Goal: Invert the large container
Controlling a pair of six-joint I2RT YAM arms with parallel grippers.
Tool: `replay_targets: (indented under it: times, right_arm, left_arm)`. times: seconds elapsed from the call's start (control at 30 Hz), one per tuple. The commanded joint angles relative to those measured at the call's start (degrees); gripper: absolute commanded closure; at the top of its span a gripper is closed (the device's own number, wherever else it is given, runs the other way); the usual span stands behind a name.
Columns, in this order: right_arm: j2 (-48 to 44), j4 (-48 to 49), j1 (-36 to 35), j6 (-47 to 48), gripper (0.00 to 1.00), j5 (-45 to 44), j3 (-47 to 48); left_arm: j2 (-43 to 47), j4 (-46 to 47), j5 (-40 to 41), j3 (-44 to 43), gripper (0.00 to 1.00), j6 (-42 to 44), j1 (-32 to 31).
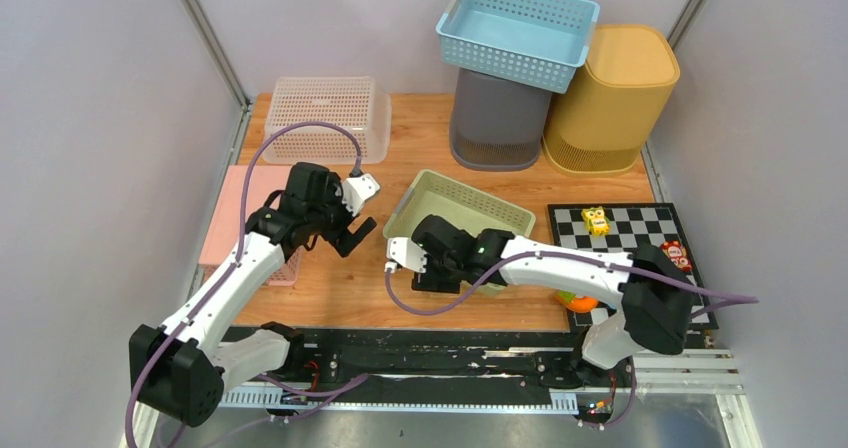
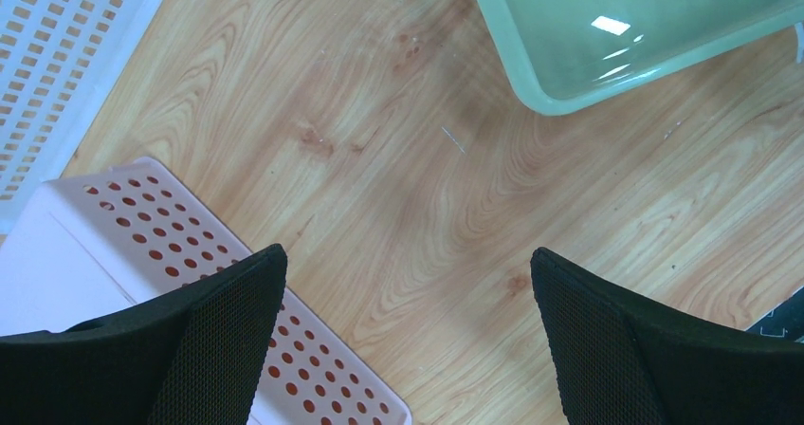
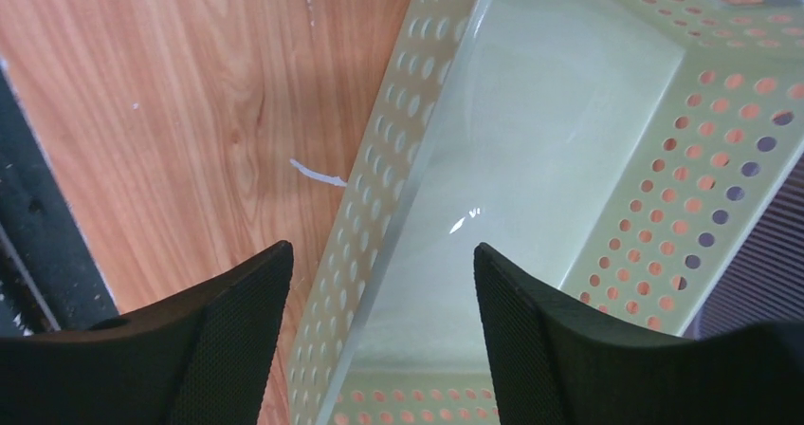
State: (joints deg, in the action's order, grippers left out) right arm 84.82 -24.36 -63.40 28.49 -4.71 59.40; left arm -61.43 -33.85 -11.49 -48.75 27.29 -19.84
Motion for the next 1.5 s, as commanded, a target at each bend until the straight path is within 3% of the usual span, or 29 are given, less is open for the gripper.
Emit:
replay_targets:
  times: [0.0,0.13,0.3,0.47,0.93,1.27,1.47]
  right_arm:
    - [3.68,0.01,-1.03,-3.96,0.31,-7.32,1.75]
    - [4.78,0.01,-1.03,-4.88,0.45,-9.42,2.40]
    - [5.95,-0.74,-0.96,-5.41,0.75,-8.16,3.15]
    - [6.25,-2.68,-0.98,-6.37,0.96,-5.94,4.24]
    - [2.38,-9.13,-0.57,-8.66,0.98,3.57,9.05]
    - [-1.43,-21.24,4.30,-10.72,0.98,26.77,20.89]
    - [0.36,-24.15,7.70,-14.42,0.98,40.64,25.47]
  left_arm:
    - [1.37,1.32,0.27,0.93,0.00,0.16,0.32]
    - [1.79,1.45,0.18,1.03,0.00,0.08,0.35]
    - [1.92,1.55,0.20,1.18,0.00,0.12,0.32]
    - [2.16,1.60,0.16,1.29,0.00,0.13,0.32]
    - [4.28,1.16,-0.50,-0.42,0.00,0.49,0.32]
    - [8.53,-7.36,-1.56,-16.62,0.00,4.42,0.32]
    - [11.41,-10.05,-5.72,-19.97,0.00,4.61,0.32]
